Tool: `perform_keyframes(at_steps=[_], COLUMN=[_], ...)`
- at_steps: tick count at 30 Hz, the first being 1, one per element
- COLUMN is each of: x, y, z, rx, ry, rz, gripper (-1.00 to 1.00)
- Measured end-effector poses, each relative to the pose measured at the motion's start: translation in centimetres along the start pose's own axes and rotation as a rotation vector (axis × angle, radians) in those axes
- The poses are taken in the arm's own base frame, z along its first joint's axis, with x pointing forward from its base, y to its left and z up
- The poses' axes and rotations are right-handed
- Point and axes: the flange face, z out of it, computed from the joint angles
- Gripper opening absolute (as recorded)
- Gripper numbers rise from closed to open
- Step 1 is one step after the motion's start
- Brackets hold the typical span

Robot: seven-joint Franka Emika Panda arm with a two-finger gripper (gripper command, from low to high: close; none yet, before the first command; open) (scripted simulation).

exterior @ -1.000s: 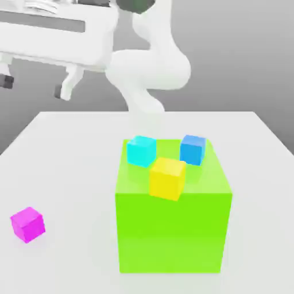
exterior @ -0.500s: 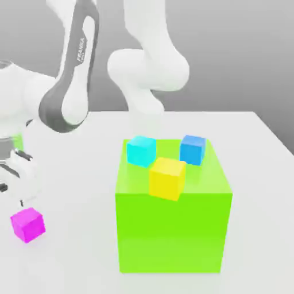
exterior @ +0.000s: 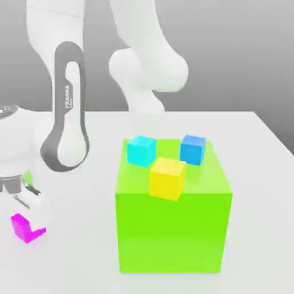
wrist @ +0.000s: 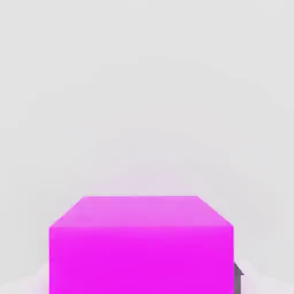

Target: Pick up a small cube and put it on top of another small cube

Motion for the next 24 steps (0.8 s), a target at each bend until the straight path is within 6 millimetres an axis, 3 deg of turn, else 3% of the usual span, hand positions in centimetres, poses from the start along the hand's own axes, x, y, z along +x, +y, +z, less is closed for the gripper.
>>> perform_keyframes(at_steps=[2,4,8,11,18,24], x=[-0.1,-1.3,-6.4,-10.2,-21.4,-32.0], y=[0.1,-1.2,-5.6,-7.5,-9.7,-7.8], z=[-2.2,-4.5,-9.2,-12.8,-20.4,-26.1], rx=[-0.001,-0.006,-0.016,-0.018,-0.011,-0.002], ry=[0.0,0.004,0.017,0.025,0.028,0.014], rz=[-0.001,0.015,0.042,0.094,0.185,0.24], gripper=[-1.0,-1.0,-1.0,-1.0,-1.0,-1.0])
